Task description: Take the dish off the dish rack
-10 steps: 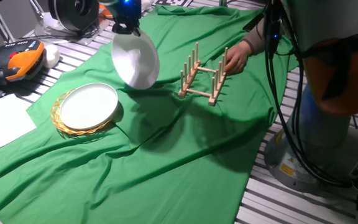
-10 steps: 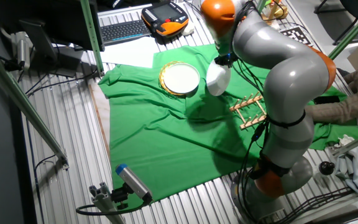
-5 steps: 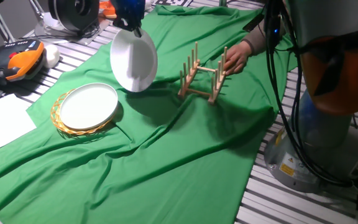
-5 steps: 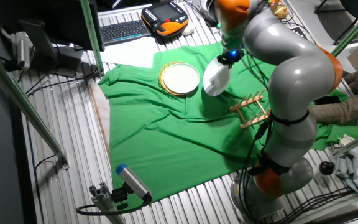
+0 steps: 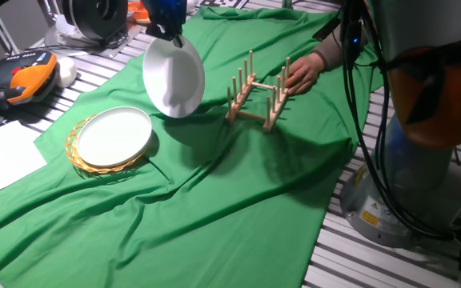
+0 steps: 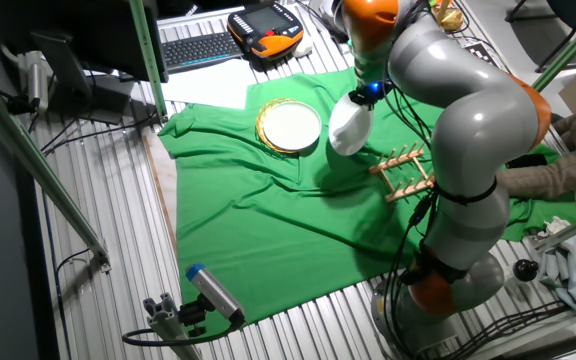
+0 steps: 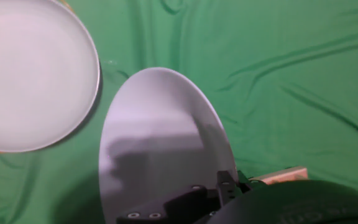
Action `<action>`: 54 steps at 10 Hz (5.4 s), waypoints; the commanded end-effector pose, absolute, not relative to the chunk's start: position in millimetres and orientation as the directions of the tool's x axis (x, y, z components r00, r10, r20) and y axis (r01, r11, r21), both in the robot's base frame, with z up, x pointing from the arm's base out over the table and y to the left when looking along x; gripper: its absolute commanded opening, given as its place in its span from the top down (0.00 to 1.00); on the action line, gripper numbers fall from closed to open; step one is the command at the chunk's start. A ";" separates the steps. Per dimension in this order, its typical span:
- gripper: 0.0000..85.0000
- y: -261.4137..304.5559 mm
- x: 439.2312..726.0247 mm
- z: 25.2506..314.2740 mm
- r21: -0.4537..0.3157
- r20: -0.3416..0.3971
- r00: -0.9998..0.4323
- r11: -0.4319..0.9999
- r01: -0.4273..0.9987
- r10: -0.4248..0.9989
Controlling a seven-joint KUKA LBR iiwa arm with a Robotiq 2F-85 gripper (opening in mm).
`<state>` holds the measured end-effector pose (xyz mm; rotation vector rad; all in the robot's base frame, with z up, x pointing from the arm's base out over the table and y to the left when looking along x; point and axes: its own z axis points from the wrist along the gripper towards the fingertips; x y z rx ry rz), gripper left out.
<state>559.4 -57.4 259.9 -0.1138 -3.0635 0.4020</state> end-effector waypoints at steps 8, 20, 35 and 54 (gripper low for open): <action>1.00 -16.8 580.1 266.8 -0.058 0.058 -0.988 0.988 0.143 0.146; 1.00 60.4 634.4 183.5 0.024 -0.006 -0.961 0.960 0.278 0.278; 0.60 51.2 650.9 144.6 0.001 -0.112 -0.940 0.946 0.323 0.321; 1.00 63.8 592.1 225.4 -0.094 0.011 -0.998 0.994 -0.057 -0.056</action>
